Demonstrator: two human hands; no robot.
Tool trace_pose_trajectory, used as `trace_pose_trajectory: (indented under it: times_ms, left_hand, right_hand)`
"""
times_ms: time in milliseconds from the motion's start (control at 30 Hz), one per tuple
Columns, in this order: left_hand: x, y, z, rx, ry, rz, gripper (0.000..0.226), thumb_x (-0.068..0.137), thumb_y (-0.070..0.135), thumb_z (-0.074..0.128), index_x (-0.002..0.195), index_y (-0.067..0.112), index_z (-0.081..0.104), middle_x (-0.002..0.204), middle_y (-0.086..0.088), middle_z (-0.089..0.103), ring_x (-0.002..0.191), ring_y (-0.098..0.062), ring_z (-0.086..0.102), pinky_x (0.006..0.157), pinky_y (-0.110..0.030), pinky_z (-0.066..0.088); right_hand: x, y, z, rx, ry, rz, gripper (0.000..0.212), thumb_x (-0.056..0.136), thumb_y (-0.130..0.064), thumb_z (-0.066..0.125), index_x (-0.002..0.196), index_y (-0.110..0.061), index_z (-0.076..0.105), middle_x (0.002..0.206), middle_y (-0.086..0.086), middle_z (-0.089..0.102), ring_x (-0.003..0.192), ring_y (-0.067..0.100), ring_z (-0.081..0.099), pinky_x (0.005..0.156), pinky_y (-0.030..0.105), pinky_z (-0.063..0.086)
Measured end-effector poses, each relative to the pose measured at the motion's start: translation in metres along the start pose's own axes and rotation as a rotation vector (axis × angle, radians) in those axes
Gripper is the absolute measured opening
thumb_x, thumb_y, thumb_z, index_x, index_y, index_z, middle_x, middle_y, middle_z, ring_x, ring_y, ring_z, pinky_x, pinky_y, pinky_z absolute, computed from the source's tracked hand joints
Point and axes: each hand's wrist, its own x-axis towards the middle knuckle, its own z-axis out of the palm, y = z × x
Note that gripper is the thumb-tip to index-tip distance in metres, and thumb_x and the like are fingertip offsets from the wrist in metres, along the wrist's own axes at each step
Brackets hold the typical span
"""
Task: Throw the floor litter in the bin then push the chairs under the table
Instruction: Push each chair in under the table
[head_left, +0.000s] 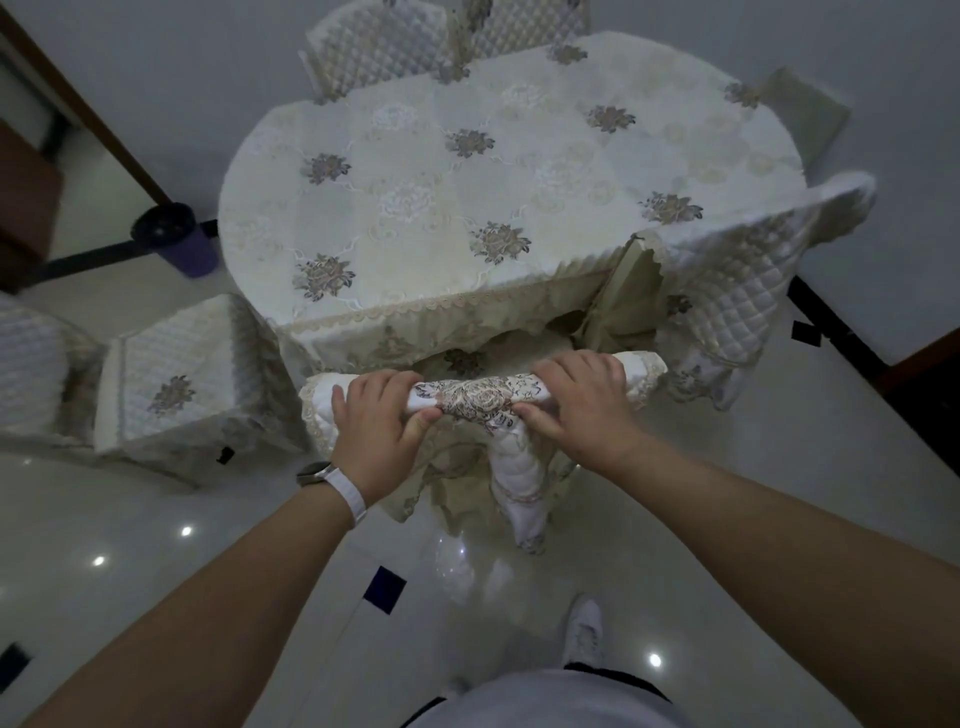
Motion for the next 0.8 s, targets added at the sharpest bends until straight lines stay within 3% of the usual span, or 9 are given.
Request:
trace_pose_trajectory:
  times_ms: [267,400,567,800]
  left_hand:
    - [0.030,0.023,0.011,0.106,-0.051,-0.053,0.063,0.087,0.064,0.036,0.123,0.018,0.059,0.120,-0.007,0.060,0.114,-0.032,0.050,0.099,-0.061,0.035]
    - [0.035,0.036,0.028,0.096,-0.060,-0.065,0.056,0.087,0.056,0.039,0.120,0.017,0.062,0.114,-0.007,0.061,0.109,-0.033,0.053,0.097,-0.059,0.039]
    - [0.048,0.040,0.046,0.042,0.019,-0.033,0.047,0.086,0.048,0.046,0.113,0.014,0.065,0.107,-0.009,0.062,0.101,-0.033,0.055,0.088,-0.043,0.037]
    - [0.090,0.034,0.047,-0.022,0.103,-0.003,0.044,0.087,0.047,0.046,0.113,0.016,0.063,0.107,-0.006,0.060,0.101,-0.029,0.050,0.088,-0.047,0.036]
  right_hand:
    - [0.036,0.045,0.009,0.051,0.017,-0.086,0.054,0.085,-0.066,0.042,0.102,-0.020,0.064,0.097,0.001,0.061,0.093,0.025,0.056,0.089,0.041,0.032]
    - [0.044,0.066,0.016,0.068,-0.003,-0.141,0.053,0.085,-0.065,0.043,0.100,-0.019,0.064,0.096,0.001,0.060,0.092,0.024,0.055,0.089,0.038,0.027]
    - [0.059,0.089,0.023,0.070,-0.007,-0.194,0.051,0.085,-0.063,0.045,0.101,-0.018,0.065,0.096,0.002,0.060,0.092,0.023,0.054,0.090,0.038,0.027]
    - [0.103,0.100,0.016,0.073,-0.027,-0.226,0.049,0.086,-0.058,0.046,0.101,-0.015,0.063,0.096,0.006,0.059,0.094,0.022,0.045,0.087,0.037,0.027]
